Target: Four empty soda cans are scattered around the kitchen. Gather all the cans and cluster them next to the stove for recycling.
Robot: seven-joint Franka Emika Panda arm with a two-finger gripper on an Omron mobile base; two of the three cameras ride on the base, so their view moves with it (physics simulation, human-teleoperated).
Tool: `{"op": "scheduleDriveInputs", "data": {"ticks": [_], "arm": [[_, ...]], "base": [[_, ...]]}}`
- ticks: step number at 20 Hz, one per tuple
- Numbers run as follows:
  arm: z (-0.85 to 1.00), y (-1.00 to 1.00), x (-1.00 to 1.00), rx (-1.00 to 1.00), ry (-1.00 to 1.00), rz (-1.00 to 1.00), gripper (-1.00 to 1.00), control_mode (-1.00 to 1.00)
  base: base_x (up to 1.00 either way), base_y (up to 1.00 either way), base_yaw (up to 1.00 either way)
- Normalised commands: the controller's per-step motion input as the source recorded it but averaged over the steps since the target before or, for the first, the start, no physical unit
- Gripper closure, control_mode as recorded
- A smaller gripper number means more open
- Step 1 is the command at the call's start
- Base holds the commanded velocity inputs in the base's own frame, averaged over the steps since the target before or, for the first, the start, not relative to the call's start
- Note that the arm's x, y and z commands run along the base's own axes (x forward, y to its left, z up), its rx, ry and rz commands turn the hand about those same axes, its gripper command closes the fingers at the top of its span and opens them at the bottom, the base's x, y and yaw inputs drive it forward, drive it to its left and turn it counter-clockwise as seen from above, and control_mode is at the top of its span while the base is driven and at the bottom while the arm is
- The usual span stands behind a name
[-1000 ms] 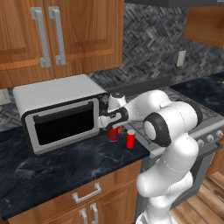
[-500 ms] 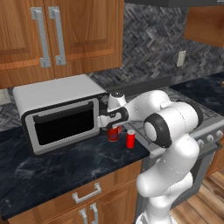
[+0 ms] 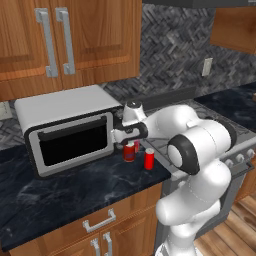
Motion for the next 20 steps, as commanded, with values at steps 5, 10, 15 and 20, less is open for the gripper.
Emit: {"op": "scheduleDriveInputs", "data": {"ticks": [5,10,15,20], "arm": [[0.33,0.00,-0.17,0.00,-0.02,0.00,-1.00,-1.00],[0.25,0.00,-0.34,0.00,0.00,0.00,-1.00,-1.00],[0.28,0.00,-0.50,0.00,0.00,0.00,-1.00,-1.00],[0.26,0.00,-0.53,0.00,0.00,0.00,-1.00,-1.00]], "base": [[0.00,0.00,0.00],[0.00,0.00,0.00],[0.00,0.00,0.00],[0.00,0.00,0.00]]}}
